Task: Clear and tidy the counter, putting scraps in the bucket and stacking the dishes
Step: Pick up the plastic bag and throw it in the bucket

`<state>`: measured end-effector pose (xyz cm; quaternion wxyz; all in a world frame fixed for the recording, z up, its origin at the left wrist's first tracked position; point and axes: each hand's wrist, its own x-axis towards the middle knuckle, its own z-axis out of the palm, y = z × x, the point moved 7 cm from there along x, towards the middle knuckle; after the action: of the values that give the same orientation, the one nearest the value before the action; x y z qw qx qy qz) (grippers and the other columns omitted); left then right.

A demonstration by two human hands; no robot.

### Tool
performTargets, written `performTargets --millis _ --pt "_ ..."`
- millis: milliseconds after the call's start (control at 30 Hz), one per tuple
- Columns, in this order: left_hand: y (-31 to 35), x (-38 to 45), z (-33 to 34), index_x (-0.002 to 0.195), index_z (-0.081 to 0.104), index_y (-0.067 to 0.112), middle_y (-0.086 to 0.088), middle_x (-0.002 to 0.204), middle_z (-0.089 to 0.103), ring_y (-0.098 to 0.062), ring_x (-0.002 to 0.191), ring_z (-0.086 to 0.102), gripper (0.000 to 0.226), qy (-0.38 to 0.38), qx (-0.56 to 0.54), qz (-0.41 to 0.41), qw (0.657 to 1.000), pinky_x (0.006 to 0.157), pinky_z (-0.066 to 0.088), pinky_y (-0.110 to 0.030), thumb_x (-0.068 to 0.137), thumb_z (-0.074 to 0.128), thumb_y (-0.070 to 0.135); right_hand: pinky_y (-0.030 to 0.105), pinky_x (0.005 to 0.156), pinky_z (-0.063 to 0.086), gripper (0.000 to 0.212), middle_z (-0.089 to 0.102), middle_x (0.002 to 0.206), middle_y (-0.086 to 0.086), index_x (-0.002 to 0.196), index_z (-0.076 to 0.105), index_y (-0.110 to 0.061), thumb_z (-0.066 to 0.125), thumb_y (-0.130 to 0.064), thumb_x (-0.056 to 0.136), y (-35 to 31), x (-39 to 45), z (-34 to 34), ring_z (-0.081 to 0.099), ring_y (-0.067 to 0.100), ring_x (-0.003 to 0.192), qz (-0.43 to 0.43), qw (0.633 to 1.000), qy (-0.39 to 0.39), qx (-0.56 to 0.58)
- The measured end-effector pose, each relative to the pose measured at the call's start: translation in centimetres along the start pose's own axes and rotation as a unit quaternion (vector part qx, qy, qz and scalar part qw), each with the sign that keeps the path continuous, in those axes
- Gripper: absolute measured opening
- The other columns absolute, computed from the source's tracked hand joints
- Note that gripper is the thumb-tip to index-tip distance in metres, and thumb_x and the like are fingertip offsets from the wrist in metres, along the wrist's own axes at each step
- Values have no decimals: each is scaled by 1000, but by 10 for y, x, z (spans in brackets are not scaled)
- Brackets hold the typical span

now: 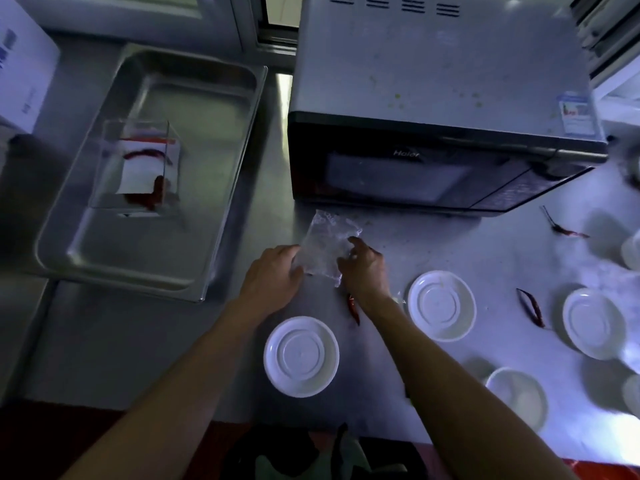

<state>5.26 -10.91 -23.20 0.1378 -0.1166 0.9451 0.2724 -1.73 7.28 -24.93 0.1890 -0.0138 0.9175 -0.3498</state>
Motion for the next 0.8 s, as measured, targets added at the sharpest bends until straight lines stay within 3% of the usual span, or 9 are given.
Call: performTargets --millis 167,400,633,800 --pt "-9 5 -4 129 55 23 -1 122 64 -26 109 59 40 -1 -6 4 1000 89 51 -42 94 48 40 47 82 60 48 71 109 13 136 53 -23 66 -20 90 -6 9 4 70 30 94 6 1000 10 -13" --pt "-14 8 -8 130 56 19 -2 126 63 -28 112 57 38 -13 -5 11 1000 92 50 -45 96 50 36 44 77 61 50 73 93 8 133 56 -19 65 -4 86 -10 11 6 70 25 81 19 999 37 30" --pt "-8 13 -10 126 59 22 -1 117 66 -26 105 58 34 -7 -9 29 1000 86 51 -43 96 50 34 44 75 61 46 70 98 7 131 58 -18 61 -1 88 -5 0 -9 70 23 82 27 993 72 93" --pt "11 16 -7 134 56 21 -1 133 61 -25 120 54 42 -3 -10 46 999 97 48 -41 94 55 32 40 73 61 46 71 103 8 129 60 -22 62 -3 87 15 -21 -37 70 22 82 31 988 115 101"
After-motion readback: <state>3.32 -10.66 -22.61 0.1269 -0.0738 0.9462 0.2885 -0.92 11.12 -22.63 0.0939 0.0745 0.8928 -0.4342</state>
